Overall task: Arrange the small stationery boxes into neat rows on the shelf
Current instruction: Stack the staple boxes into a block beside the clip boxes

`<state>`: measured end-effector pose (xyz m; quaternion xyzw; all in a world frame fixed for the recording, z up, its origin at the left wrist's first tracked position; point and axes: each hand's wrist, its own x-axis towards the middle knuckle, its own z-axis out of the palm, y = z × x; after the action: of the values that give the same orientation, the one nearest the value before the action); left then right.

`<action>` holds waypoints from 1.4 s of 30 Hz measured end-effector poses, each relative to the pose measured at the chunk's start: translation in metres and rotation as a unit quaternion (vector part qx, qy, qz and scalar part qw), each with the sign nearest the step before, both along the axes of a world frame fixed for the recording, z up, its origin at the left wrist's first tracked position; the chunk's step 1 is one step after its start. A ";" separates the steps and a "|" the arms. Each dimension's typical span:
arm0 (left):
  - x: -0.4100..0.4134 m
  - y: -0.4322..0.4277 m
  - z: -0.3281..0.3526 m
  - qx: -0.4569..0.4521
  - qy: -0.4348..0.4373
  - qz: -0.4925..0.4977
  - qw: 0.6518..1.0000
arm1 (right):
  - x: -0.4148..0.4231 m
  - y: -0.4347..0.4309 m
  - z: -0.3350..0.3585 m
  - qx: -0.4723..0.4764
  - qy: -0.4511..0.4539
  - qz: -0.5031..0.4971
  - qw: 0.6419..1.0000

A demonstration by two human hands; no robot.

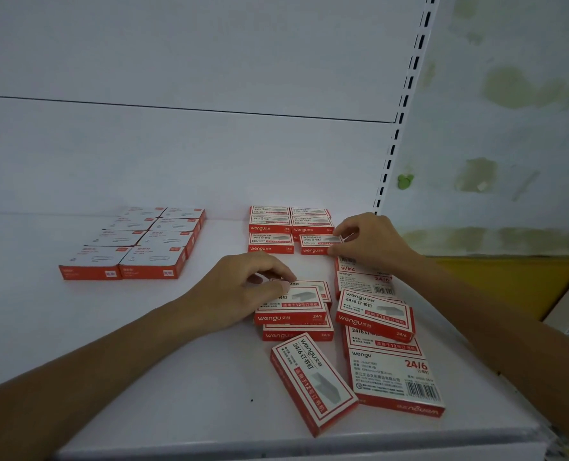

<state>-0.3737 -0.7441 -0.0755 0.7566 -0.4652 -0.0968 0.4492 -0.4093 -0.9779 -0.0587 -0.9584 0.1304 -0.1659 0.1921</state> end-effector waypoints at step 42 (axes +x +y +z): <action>-0.005 0.003 0.003 -0.059 -0.066 0.071 0.994 | 0.001 0.016 -0.010 -0.047 -0.092 0.015 0.995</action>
<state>-0.3786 -0.7409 -0.0725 0.7643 -0.4440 0.0133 0.4674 -0.4087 -0.9622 -0.0685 -0.9489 0.0903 -0.2564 0.1603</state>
